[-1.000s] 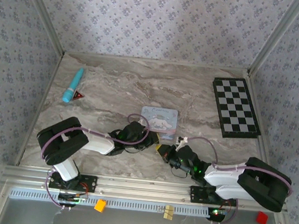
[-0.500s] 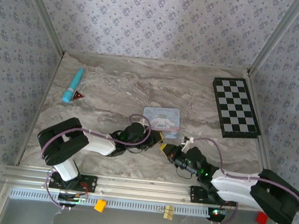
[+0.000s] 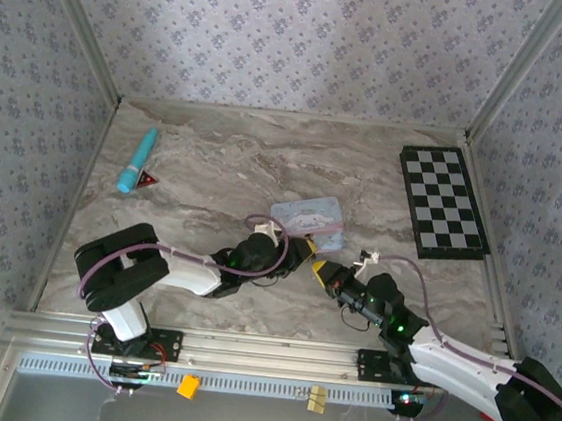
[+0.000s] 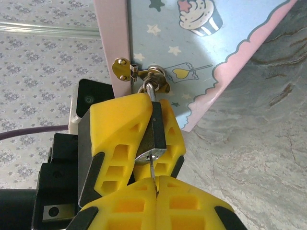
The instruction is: Unlock the padlock with the key
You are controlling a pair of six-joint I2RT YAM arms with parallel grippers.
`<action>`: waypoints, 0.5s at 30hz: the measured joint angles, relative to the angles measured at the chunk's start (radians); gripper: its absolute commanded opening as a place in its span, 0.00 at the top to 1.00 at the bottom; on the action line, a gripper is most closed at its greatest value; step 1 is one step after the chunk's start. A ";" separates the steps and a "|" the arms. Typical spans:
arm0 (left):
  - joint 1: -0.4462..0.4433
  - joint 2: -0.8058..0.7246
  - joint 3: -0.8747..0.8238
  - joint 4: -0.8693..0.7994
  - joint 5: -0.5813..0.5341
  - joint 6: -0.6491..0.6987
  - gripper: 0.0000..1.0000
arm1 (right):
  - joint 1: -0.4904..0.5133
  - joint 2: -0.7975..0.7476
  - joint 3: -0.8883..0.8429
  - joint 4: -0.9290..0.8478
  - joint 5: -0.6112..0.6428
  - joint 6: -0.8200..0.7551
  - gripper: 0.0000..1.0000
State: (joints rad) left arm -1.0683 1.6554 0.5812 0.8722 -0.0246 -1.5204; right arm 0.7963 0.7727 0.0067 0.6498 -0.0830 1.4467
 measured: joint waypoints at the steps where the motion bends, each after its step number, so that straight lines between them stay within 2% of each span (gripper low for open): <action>1: 0.000 0.000 0.000 0.000 -0.002 0.000 1.00 | -0.004 0.000 0.000 0.000 -0.005 0.000 1.00; 8: -0.002 0.000 0.009 -0.004 -0.021 0.002 1.00 | -0.024 0.021 0.006 0.018 -0.019 -0.016 1.00; 15: -0.002 0.000 0.011 -0.026 -0.063 0.011 1.00 | 0.016 0.141 0.032 0.091 0.024 -0.030 1.00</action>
State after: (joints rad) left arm -1.0698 1.6554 0.5926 0.8459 -0.0879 -1.5097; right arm 0.8120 0.9138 0.0383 0.7410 -0.0589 1.4166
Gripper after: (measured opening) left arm 0.162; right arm 0.049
